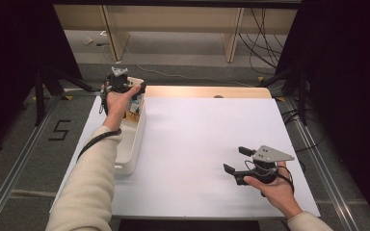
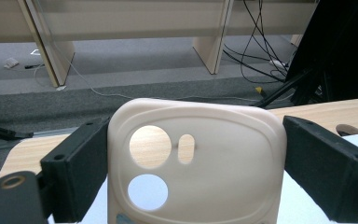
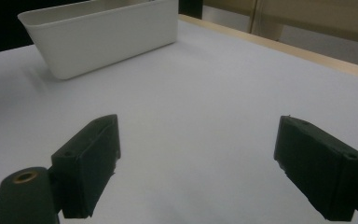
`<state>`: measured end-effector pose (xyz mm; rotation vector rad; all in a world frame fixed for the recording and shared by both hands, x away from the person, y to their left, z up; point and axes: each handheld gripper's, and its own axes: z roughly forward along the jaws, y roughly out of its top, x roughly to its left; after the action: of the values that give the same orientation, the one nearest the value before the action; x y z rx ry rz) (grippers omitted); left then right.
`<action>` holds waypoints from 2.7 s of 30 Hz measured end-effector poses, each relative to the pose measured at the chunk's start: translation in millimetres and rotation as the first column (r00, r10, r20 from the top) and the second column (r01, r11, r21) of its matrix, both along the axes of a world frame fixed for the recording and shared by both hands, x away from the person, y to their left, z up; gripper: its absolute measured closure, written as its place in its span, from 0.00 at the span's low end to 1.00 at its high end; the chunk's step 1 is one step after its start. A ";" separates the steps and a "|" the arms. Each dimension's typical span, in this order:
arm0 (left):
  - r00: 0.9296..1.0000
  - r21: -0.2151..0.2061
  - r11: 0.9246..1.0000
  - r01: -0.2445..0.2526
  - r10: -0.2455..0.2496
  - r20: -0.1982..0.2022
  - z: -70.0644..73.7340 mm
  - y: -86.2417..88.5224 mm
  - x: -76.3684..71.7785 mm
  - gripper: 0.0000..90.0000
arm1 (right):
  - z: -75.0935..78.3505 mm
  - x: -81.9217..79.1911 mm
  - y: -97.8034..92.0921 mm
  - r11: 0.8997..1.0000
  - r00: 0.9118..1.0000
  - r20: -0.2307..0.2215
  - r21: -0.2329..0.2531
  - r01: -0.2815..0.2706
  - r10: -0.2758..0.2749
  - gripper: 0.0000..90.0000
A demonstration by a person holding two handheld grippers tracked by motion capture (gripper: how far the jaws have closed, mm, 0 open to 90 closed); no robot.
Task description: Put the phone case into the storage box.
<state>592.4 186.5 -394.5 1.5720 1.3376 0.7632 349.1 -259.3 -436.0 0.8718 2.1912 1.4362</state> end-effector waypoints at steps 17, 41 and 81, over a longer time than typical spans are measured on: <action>1.000 0.001 1.000 0.005 -0.005 -0.016 -5.8 0.7 -0.1 0.12 | -0.1 -0.1 0.2 1.000 1.000 -0.001 0.000 0.000 0.000 0.17; 0.999 -0.012 1.000 0.001 -0.002 -0.041 -9.7 2.4 0.2 0.11 | 0.0 -0.1 0.4 1.000 1.000 -0.002 -0.001 -0.001 0.001 0.17; 0.997 -0.014 1.000 0.025 -0.026 -0.074 -11.8 5.9 -1.1 0.10 | -0.5 0.2 1.0 1.000 1.000 -0.005 0.000 -0.002 0.002 0.17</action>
<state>591.2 192.4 -406.3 1.6181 1.3707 0.6852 349.2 -258.2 -436.5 0.8743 2.1958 1.4363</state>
